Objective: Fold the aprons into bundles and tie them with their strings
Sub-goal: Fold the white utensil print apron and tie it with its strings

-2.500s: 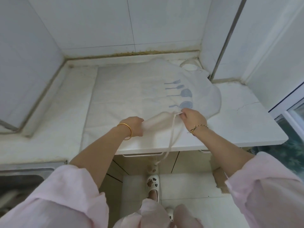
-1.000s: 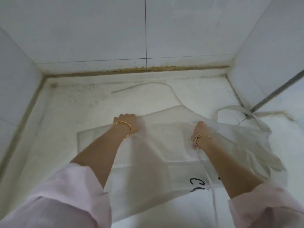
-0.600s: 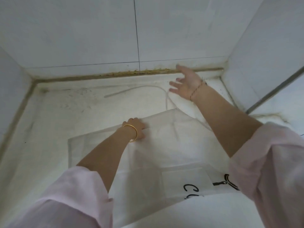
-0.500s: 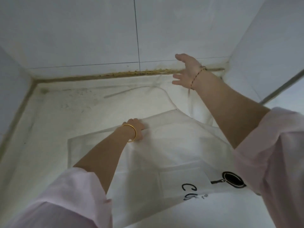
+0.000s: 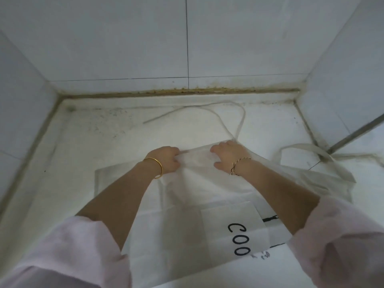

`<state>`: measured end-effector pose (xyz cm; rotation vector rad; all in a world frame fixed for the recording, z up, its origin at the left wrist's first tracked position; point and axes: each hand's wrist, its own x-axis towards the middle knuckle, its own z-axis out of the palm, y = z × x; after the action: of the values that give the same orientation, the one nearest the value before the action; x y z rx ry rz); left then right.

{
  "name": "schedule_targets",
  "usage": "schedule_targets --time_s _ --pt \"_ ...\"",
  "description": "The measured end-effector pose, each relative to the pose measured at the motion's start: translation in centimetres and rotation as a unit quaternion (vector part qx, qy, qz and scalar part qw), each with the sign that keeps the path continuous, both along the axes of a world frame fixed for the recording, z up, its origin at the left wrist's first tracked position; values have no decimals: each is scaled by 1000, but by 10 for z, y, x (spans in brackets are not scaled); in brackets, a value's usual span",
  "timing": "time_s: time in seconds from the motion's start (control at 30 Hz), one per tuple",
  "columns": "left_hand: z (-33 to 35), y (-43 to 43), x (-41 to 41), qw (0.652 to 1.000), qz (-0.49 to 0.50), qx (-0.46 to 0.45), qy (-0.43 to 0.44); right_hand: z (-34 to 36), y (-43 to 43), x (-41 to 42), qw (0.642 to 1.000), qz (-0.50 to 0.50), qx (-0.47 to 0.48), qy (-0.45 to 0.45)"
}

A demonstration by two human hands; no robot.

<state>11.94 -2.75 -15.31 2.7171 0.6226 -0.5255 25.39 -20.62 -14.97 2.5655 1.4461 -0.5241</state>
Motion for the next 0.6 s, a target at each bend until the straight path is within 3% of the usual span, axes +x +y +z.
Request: schedule_targets --time_s 0.13,0.27,0.6 --pt "-4 16 -18 996 14 75 39 -10 15 -12 998 27 -7 -56" --pt "-11 33 -33 991 32 99 86 -11 31 -13 998 32 -5 -56" --pt "-19 36 -29 983 59 172 30 -5 52 -3 998 -20 -28 -54"
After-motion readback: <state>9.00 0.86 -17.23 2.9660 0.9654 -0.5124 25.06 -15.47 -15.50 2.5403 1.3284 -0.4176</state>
